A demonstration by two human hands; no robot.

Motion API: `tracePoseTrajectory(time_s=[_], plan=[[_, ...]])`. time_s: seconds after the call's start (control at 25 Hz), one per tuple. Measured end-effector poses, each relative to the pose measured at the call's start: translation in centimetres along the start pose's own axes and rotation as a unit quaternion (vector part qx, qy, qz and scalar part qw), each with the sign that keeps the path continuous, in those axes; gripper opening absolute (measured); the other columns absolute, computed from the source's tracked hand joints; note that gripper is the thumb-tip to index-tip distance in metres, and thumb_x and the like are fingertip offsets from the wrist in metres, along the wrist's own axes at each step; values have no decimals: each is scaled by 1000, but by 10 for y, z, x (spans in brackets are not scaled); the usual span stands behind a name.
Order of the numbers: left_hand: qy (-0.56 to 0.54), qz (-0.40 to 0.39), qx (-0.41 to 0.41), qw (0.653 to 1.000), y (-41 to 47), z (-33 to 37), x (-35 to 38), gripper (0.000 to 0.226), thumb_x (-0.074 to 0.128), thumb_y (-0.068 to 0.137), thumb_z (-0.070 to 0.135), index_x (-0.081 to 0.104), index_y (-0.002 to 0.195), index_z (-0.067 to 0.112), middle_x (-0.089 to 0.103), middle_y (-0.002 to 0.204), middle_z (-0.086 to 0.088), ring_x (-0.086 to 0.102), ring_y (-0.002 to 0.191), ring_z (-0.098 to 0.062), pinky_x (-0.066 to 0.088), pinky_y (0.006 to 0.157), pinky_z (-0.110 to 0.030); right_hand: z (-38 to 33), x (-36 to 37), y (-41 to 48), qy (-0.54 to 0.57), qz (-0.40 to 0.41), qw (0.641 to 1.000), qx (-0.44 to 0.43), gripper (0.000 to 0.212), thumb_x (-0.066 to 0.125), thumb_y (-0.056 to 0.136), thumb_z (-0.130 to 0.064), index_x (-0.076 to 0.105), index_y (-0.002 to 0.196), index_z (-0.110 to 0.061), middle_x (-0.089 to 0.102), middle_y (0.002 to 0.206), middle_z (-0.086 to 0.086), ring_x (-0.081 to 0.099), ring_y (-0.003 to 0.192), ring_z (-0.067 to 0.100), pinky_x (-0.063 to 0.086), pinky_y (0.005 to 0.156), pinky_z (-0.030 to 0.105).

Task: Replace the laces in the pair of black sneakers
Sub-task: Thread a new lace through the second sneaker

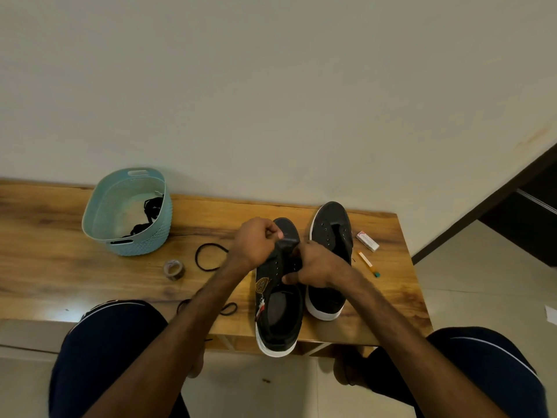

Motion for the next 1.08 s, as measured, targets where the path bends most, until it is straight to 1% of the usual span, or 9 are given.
tracePoseTrajectory(time_s=[0.08,0.16,0.24,0.32,0.4,0.56,0.76,0.92,1.08], plan=[[46,-23,-9,999,-3,-2,13,7,64,94,21,70,90,20,64,83,9,57,77,-5,40,61,-17,6,-3,-4,41,25,999,19,23,69,88,-27,66,105,-11,67,95,5,66,88,21,54,78,32],[91,-47,-16,995,-7,-6,27,7,65,93,25,71,90,23,69,89,8,61,80,-5,48,66,-20,16,-3,-6,87,44,994,51,17,61,92,-24,68,99,-10,68,90,7,66,85,22,56,78,35],[105,-56,-15,993,-10,-7,36,7,66,92,26,72,89,25,71,89,8,63,78,-4,52,67,-22,25,-2,-6,126,40,989,72,18,56,95,-19,70,104,-10,69,95,8,67,87,21,57,82,37],[111,-50,-14,992,-12,-5,38,8,66,92,25,74,89,25,72,87,8,64,77,-5,54,68,-25,28,-4,-8,163,28,983,77,23,52,96,-11,69,112,-10,68,94,6,64,79,15,55,71,31],[116,-39,-17,992,-12,-4,39,9,66,92,27,74,89,25,72,85,8,64,77,-7,57,70,-30,27,-5,-11,194,19,978,75,29,49,97,-5,66,121,-11,65,90,1,56,69,7,43,58,21],[113,-22,-38,993,-13,-7,42,12,66,92,30,73,84,25,69,77,7,64,72,-9,58,67,-34,26,-3,-13,232,2,970,71,37,46,98,-1,61,130,-12,61,89,-2,52,69,4,38,57,18],[91,-20,-57,994,-11,-13,46,13,67,90,31,73,80,26,67,73,12,62,70,-6,55,63,-30,26,-2,-12,243,-1,968,64,37,46,97,-1,62,129,-10,59,83,-3,50,68,5,36,58,19],[71,-41,-54,995,-9,-16,50,11,69,90,29,72,79,28,68,76,14,63,72,-4,58,68,-34,26,-1,-13,245,5,967,62,35,45,98,-2,64,126,-11,59,82,0,49,65,6,37,57,20],[-25,-46,-93,994,-9,-26,53,22,73,87,24,66,68,33,68,75,13,66,78,-8,59,78,-41,28,-1,-11,244,10,968,52,34,44,98,-1,65,123,-10,59,82,2,49,65,8,38,58,22]])
Point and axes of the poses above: each hand's wrist, its own y-axis towards the middle knuckle, its own x-axis out of the palm, z = x × y, the point moved 6 cm from there along y, towards the middle knuckle
